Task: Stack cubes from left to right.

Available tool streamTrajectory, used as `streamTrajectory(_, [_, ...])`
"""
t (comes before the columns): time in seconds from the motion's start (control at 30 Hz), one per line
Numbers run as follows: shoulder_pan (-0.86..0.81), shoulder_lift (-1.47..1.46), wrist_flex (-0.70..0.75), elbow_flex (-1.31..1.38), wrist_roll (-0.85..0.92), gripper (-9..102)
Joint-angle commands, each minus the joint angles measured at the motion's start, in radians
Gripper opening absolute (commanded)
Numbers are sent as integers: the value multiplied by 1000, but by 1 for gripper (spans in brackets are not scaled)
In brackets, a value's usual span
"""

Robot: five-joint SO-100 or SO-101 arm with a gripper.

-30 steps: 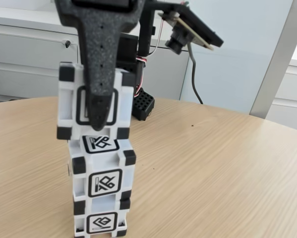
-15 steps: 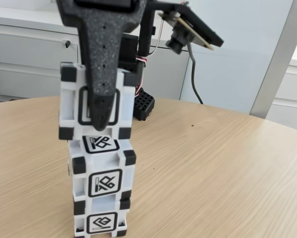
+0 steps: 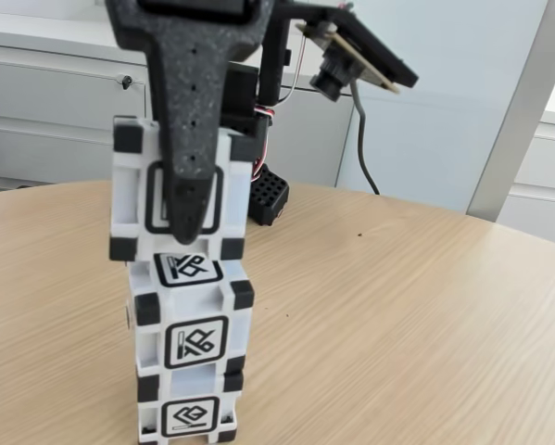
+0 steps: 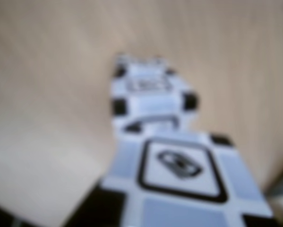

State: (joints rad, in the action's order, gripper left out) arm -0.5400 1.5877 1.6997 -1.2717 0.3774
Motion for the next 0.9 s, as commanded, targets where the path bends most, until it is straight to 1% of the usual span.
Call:
streamTrajectory(0.0, [6, 28, 6, 35, -11, 13])
streamTrajectory(0.13, [6, 29, 6, 21, -17, 13])
streamTrajectory(0.3, [6, 48, -6, -63, -9, 13])
streamTrajectory(0.5, [6, 48, -6, -64, -9, 15])
streamTrajectory(0.67, [6, 48, -6, -57, -14, 26])
streamTrajectory(0.77, [6, 48, -6, -55, -15, 35])
streamTrajectory(0.87, [6, 49, -5, -54, -15, 39])
